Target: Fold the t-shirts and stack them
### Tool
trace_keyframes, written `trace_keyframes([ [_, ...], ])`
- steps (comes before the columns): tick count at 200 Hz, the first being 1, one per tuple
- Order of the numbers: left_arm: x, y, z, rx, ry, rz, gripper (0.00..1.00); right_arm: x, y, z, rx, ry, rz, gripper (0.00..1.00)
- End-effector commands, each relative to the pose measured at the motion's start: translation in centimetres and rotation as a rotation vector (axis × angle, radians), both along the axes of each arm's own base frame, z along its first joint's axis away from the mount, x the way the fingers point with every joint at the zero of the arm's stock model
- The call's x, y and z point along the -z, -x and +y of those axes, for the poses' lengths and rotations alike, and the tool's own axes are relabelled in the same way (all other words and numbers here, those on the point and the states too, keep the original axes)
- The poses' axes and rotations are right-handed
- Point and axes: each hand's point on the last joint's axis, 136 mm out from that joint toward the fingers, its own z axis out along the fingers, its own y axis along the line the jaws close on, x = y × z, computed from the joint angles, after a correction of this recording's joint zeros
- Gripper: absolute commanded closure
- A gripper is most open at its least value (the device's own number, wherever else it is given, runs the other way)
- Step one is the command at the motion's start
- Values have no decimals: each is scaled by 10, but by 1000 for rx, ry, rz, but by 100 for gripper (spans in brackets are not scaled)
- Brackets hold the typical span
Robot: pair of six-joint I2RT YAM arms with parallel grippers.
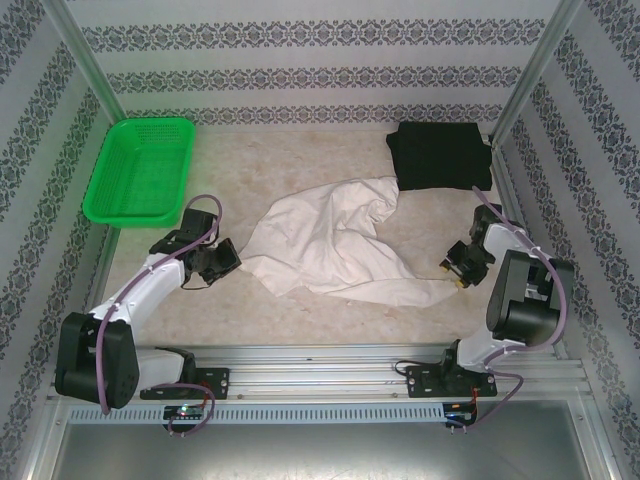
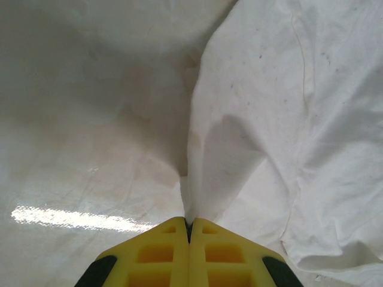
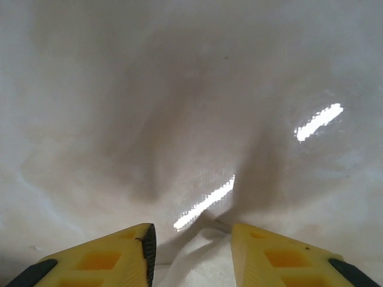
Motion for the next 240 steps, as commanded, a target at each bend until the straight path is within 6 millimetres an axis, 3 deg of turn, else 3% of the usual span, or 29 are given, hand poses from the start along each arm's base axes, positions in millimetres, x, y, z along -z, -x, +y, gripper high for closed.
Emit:
trace_keyframes([
  [1, -5, -2, 1, 17, -6, -33, 100, 8, 12, 0, 1, 1, 35, 61],
  [53, -3, -1, 2, 13, -7, -29, 100, 20, 24, 4, -15, -9, 77, 67],
  [84, -4, -2, 3, 14, -14, -29, 100, 14, 16, 1, 6, 6, 39, 89],
  [109, -7, -3, 4, 14, -23, -36, 100, -11, -1, 0, 11, 13, -66, 100],
  [143, -32, -18, 0, -2, 12, -96, 100, -82, -26, 5, -20, 16, -255, 100],
  [177, -89, -48, -2, 7, 22, -218, 100, -169, -42, 14, -102, 44, -430, 100],
  [200, -142, -67, 4, -15, 38, -338, 100, -230, -54, 18, -120, 50, -590, 100],
  [240, -262, -92, 31, -68, 1, -604, 100, -349, -72, 31, -188, 49, -916, 100],
])
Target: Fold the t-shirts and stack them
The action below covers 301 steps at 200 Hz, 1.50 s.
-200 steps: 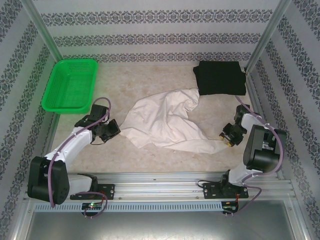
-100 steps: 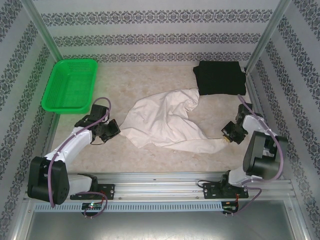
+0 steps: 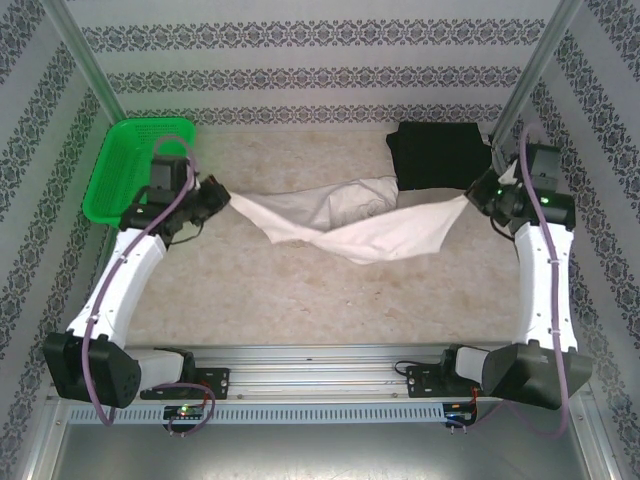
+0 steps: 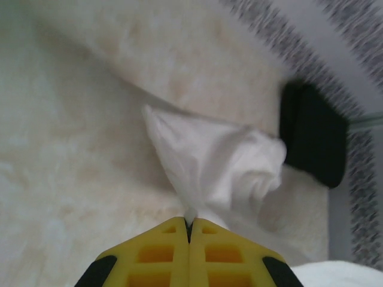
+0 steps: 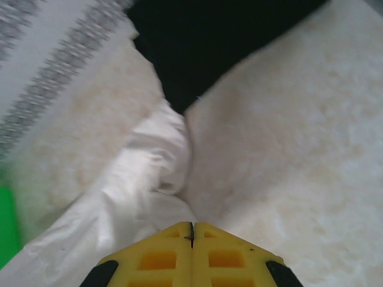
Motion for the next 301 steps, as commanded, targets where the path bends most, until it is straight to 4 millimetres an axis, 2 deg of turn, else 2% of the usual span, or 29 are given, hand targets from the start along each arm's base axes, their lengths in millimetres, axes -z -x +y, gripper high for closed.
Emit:
trace_keyframes([
  [1, -72, -5, 17, -27, -38, -157, 100, -69, 0, 15, -79, -3, -180, 100],
  [29, -148, -13, 33, -61, -69, -325, 100, -149, -2, 17, -104, 32, -396, 100],
  [57, -219, -20, 36, -60, -65, -489, 100, -212, -2, 21, -135, 47, -565, 100],
  [84, -283, -17, 34, -46, -73, -648, 100, -260, 3, 32, -202, 41, -699, 100],
  [106, -323, -10, 33, -37, -104, -749, 100, -278, 8, 33, -209, 36, -737, 100],
  [119, -333, -8, 37, -43, -110, -772, 100, -280, 11, 33, -207, 24, -739, 100],
  [139, -336, -4, 41, -54, -110, -779, 100, -282, 19, 37, -217, 13, -747, 100],
  [159, -337, 6, 45, -71, -119, -785, 100, -285, 33, 42, -225, 0, -760, 100],
  [177, -347, 15, 50, -93, -133, -812, 100, -287, 45, 49, -244, -14, -763, 100],
  [196, -359, 13, 49, -85, -112, -846, 100, -285, 42, 51, -249, -61, -750, 100],
  [222, -353, -22, 40, -31, -12, -827, 100, -286, 21, 46, -242, -121, -752, 100],
  [244, -339, -63, 33, 7, 77, -775, 100, -287, -6, 43, -255, -182, -750, 100],
  [262, -335, -91, 32, 15, 124, -775, 100, -283, -34, 51, -295, -193, -736, 100],
  [281, -342, -110, 32, 25, 160, -807, 100, -279, -67, 58, -336, -214, -721, 100],
  [301, -347, -131, 33, 39, 239, -856, 100, -274, -106, 57, -352, -240, -716, 100],
])
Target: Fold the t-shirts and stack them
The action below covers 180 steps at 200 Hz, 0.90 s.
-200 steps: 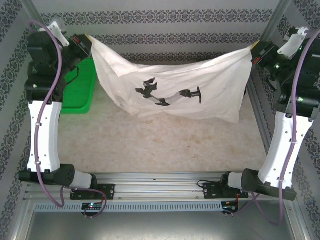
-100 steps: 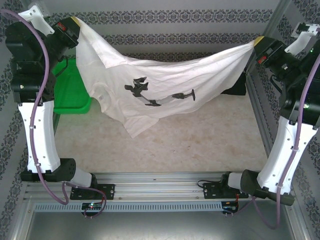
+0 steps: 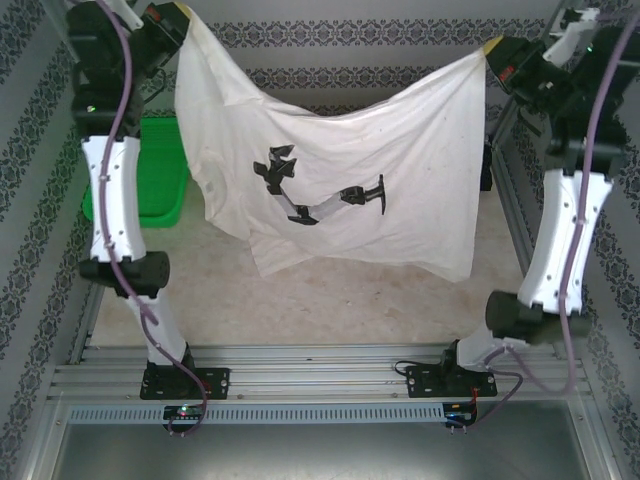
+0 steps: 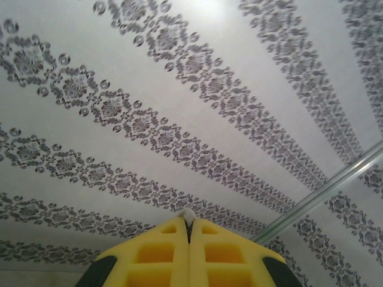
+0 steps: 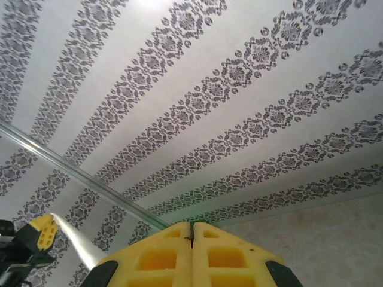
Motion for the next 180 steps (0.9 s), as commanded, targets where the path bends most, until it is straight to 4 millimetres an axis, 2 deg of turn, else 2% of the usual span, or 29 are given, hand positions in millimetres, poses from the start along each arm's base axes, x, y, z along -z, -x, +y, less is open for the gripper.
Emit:
trace_keyframes([
  [1, -46, 7, 1, 62, 97, -158, 100, -15, -27, 6, -47, -19, -61, 100],
  [10, -44, -5, 4, 86, 149, -169, 100, -14, -45, 3, -51, -37, -61, 100],
  [25, -41, -23, 13, 95, 217, -189, 100, -26, -67, -2, -63, -67, -117, 100],
  [44, -49, -34, 35, 66, 299, -256, 100, -46, -90, -17, -63, -162, -212, 100],
  [57, -56, -34, 54, 42, 341, -300, 100, -52, -106, -35, -44, -249, -269, 100],
  [67, -63, -30, 69, 14, 352, -326, 100, -58, -114, -48, -26, -304, -311, 100],
  [79, -79, -15, 83, -14, 345, -384, 100, -66, -115, -60, 0, -329, -365, 100],
  [104, -107, 17, 106, -57, 330, -462, 100, -89, -97, -70, 0, -300, -480, 100],
  [121, -121, 36, 107, -33, 297, -508, 100, -95, -87, -72, -21, -267, -503, 100],
  [142, -124, 49, 98, 0, 199, -505, 100, -78, -90, -71, -71, -231, -426, 100],
  [156, -114, 51, 84, 63, 126, -456, 100, -58, -94, -61, -132, -193, -350, 100],
  [180, -75, 50, 55, 151, 32, -310, 100, 5, -99, -34, -219, -92, -127, 100],
])
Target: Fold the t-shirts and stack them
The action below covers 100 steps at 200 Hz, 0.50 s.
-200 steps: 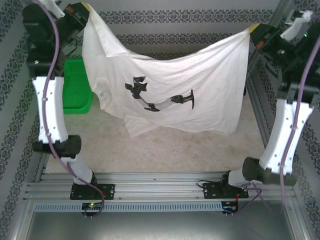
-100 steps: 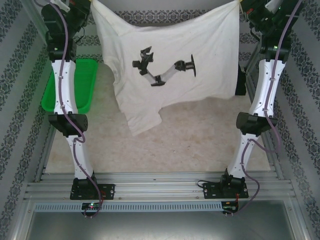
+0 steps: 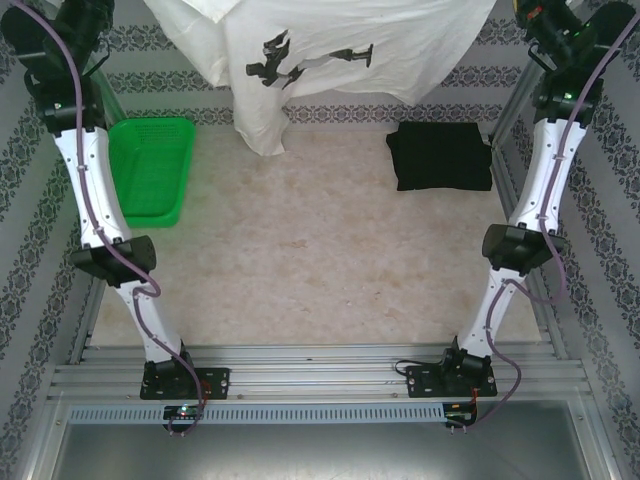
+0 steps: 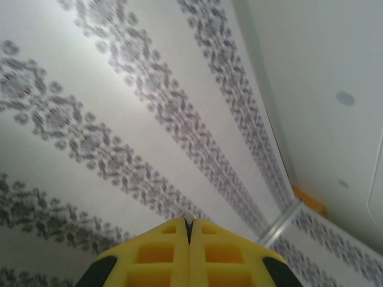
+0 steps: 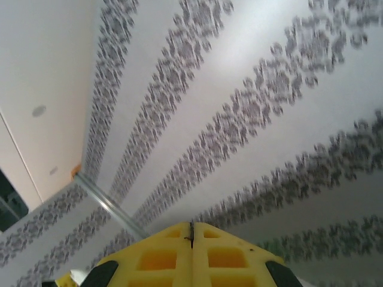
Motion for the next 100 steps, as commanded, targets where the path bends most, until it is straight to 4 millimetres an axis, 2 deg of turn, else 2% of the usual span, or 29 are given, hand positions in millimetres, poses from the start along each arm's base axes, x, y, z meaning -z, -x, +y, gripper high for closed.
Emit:
trace_keyframes([
  [1, 13, 26, -30, 68, -185, 14, 100, 45, 13, 28, -104, 153, 140, 100],
  [7, 34, 24, -32, 51, -205, 66, 100, 62, 18, 35, -105, 197, 178, 100],
  [11, 43, 28, -34, 34, -221, 85, 100, 81, 18, 36, -104, 210, 224, 100],
  [15, 64, 27, -32, 19, -226, 129, 100, 92, 22, 38, -99, 236, 245, 100],
  [24, 107, 34, -29, -18, -229, 214, 100, 135, 28, 37, -98, 255, 345, 100],
  [25, 106, 37, -29, -23, -233, 210, 100, 139, 29, 37, -97, 254, 358, 100],
  [31, 143, 42, -28, -32, -221, 281, 100, 166, 38, 37, -86, 277, 409, 100],
  [32, 143, 45, -29, -36, -222, 278, 100, 166, 38, 37, -86, 277, 409, 100],
  [33, 152, 45, -28, -36, -218, 294, 100, 176, 42, 37, -81, 281, 427, 100],
  [34, 158, 46, -28, -35, -215, 306, 100, 176, 42, 37, -81, 281, 427, 100],
  [36, 171, 48, -29, -34, -205, 327, 100, 190, 47, 36, -72, 284, 454, 100],
  [39, 188, 52, -29, -34, -191, 355, 100, 200, 50, 37, -69, 285, 471, 100],
  [41, 199, 55, -30, -32, -180, 372, 100, 215, 55, 37, -66, 281, 501, 100],
  [46, 226, 63, -31, -35, -155, 414, 100, 233, 62, 39, -71, 276, 530, 100],
  [56, 276, 83, -33, -48, -113, 505, 100, 279, 85, 46, -102, 263, 622, 100],
  [57, 283, 85, -33, -51, -108, 520, 100, 288, 89, 47, -104, 262, 645, 100],
  [67, 331, 109, -37, -59, -94, 624, 100, 327, 111, 51, -110, 254, 744, 100],
  [82, 383, 145, -43, -78, -100, 755, 100, 373, 148, 61, -125, 222, 855, 100],
  [100, 419, 189, -46, -123, -110, 856, 100, 407, 191, 67, -100, 232, 946, 100],
])
